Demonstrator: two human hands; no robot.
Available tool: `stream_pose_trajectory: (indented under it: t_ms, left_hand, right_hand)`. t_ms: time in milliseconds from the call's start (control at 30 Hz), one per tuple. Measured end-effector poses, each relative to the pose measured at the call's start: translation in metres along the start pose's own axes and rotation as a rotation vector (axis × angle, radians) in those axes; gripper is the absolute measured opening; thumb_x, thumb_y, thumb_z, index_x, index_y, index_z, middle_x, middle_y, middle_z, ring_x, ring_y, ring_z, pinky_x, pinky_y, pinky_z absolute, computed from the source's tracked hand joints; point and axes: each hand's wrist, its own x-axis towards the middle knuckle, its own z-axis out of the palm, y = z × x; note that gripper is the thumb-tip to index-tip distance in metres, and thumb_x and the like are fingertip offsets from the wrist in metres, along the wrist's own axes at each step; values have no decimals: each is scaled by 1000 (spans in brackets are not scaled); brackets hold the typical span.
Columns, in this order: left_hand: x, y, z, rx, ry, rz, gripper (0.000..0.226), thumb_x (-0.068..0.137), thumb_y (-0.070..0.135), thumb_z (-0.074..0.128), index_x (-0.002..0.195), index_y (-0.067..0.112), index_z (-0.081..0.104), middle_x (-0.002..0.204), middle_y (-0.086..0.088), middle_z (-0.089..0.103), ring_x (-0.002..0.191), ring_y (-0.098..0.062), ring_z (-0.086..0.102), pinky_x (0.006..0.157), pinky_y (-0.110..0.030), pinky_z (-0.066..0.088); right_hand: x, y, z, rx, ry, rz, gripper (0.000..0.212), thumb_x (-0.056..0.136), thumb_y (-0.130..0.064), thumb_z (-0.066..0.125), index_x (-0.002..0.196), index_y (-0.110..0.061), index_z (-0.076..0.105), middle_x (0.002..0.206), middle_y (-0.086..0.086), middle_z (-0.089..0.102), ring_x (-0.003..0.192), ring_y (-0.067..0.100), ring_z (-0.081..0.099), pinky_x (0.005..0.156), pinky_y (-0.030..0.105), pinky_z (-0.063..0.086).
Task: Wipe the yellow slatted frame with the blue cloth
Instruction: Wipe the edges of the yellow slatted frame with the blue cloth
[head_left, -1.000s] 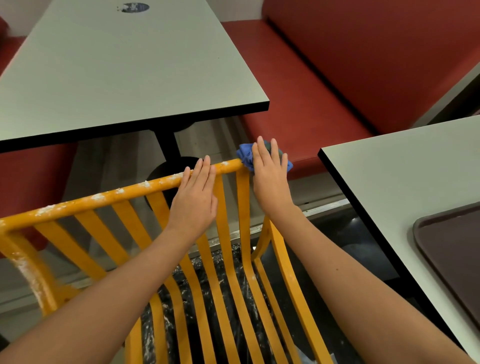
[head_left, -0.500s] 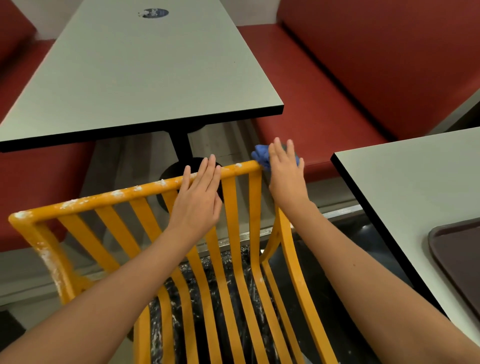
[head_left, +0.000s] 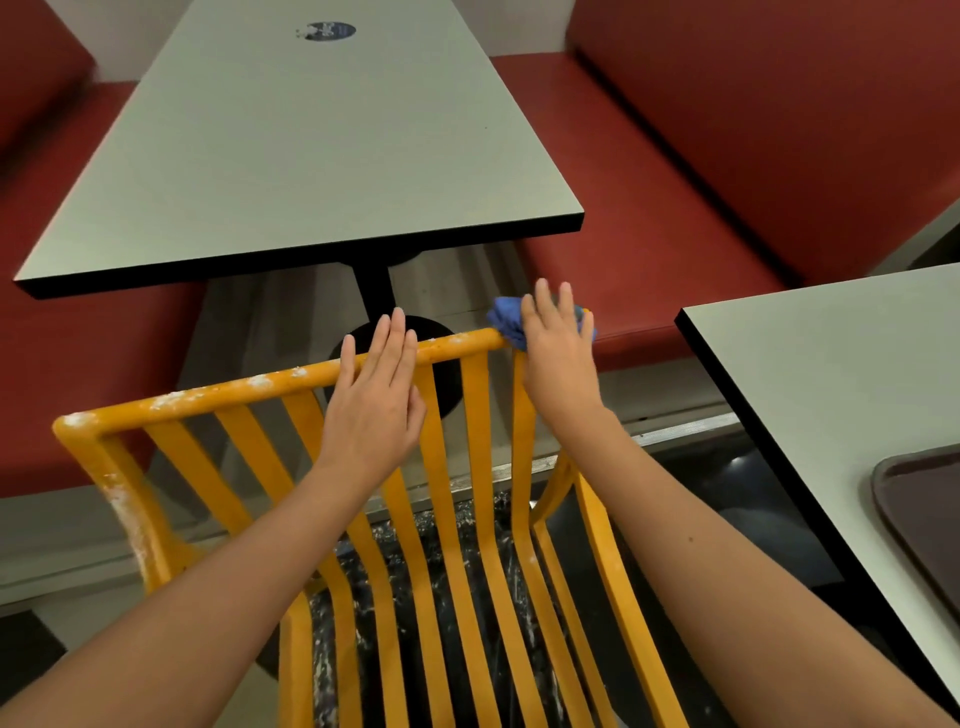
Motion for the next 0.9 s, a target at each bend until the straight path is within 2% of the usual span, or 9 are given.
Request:
stream_pose_trajectory:
  t_ms: [133,267,367,500,600,733,800,900]
  left_hand:
    - [-8,-17,0,38,-27,-40,58,91,29,20,140,0,32,151,-17,26,140,-27,23,112,-48,16]
    - [-18,-25,6,54,-67,-38,58,91,29,20,141,0,31,150,-18,27,140,-29,24,112,-48,19]
    - [-19,-23,8,23,-52,-44,55,92,24,28,142,0,28,150,-18,25,140,-29,22,113,-45,19]
    - [-19,-23,8,-22,-73,-58,57,92,17,44,143,2,24,152,-16,21,142,-27,17,115,-43,15]
    - [-18,-22,7,-46,-79,-70,57,91,15,44,144,3,24,152,-15,21,142,-26,16,115,-42,13]
    - [-16,-20,6,-69,-70,-75,57,90,12,47,142,1,28,151,-17,24,141,-27,19,114,-43,15]
    - [-15,-20,4,-62,-78,-77,56,91,12,46,143,2,28,151,-16,24,141,-27,19,115,-42,14]
    - [-15,-20,4,-59,-79,-76,56,91,13,45,143,2,27,152,-16,23,141,-27,19,115,-42,14]
  right_hand:
    - [2,-6,1,30,-24,86,57,95,1,38,147,-5,15,159,12,6,145,33,1,115,50,9]
    - [-3,-23,7,51,-14,48,64,93,1,44,148,-5,13,158,12,7,145,33,1,115,51,8]
    - [-3,-16,10,44,16,56,64,93,0,45,148,-5,13,159,11,7,146,33,0,115,52,7]
    - [-4,-30,17,145,66,155,66,91,4,47,148,-4,14,158,13,6,145,35,-3,116,52,6]
    - [-10,-46,22,165,68,87,65,92,5,43,149,-5,12,158,14,7,145,37,-1,115,54,8]
    - [-14,-24,24,82,98,-69,67,90,4,48,148,-8,18,156,15,18,143,40,11,113,56,17]
    - [-8,-8,20,51,110,-36,66,88,6,48,147,-6,21,155,16,20,143,40,14,113,55,18]
    - [0,2,12,82,62,69,61,92,4,42,148,-4,17,157,14,13,144,39,6,115,51,11]
